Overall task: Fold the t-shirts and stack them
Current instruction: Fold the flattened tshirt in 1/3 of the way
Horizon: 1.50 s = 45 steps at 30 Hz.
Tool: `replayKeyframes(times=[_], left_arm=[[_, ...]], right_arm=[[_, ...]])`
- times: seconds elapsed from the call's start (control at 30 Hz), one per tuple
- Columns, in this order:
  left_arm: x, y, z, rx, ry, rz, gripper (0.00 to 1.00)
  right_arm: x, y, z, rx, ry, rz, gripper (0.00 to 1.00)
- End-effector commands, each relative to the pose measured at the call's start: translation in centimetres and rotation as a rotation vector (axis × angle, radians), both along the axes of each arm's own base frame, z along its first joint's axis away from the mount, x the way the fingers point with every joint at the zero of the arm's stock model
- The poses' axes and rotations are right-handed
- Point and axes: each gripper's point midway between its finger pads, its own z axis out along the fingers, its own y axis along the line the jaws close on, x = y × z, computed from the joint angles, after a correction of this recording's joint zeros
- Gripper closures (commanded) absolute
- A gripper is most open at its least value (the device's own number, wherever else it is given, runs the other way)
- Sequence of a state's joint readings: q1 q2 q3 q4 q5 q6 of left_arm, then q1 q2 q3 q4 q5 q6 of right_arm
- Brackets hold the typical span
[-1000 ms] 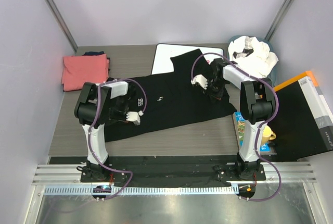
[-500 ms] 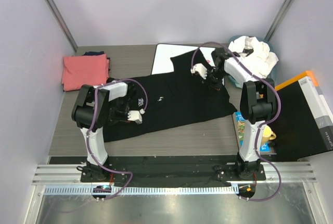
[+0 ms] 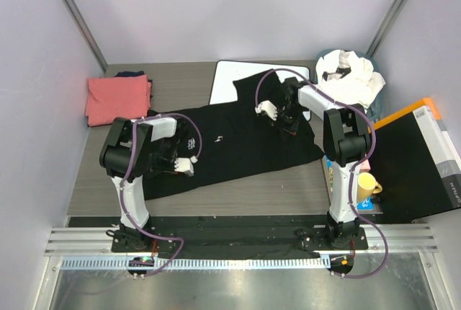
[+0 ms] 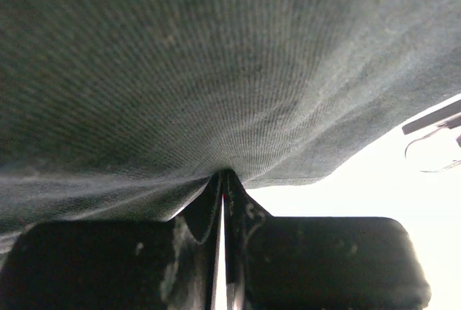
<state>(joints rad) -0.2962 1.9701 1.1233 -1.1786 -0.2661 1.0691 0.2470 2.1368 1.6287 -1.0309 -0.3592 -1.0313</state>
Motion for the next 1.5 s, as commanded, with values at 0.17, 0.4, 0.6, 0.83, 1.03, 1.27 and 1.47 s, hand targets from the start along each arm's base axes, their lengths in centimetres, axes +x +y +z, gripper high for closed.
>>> replayKeyframes(times=[0.17,0.4,0.6,0.83,1.03,1.27,1.47], left_arm=[[-6.9,-4.2,-1.1,-0.156,0.178,0.069,1.00],[-8.1,-5.0,-0.9,-0.155,0.202,0.088,1.00],[-1.7,-5.6,4.3,-0.178,-0.006,0.162,0.94],[4.8,-4.1,13.8,-0.182,-0.246,0.231,0.82],[10.7,0.2,13.5,-0.236,-0.521,0.776,0.70],[11.4,4.0,10.3,-0.343,-0.484,1.176,0.62],[13.7,4.1,8.9,-0.412,-0.478,1.180,0.63]], right_arm=[[0.0,0.0,-0.5,0.000,0.014,0.041,0.99],[-1.1,-0.6,0.3,-0.018,0.034,0.079,0.99],[1.9,0.6,4.3,0.040,-0.081,0.042,0.76],[6.7,1.8,10.2,0.113,-0.248,-0.020,0.53],[13.9,2.1,13.6,0.199,-0.425,-0.229,0.47],[18.0,2.2,15.1,0.228,-0.546,-0.286,0.37],[19.7,2.0,14.9,0.225,-0.576,-0.308,0.35]])
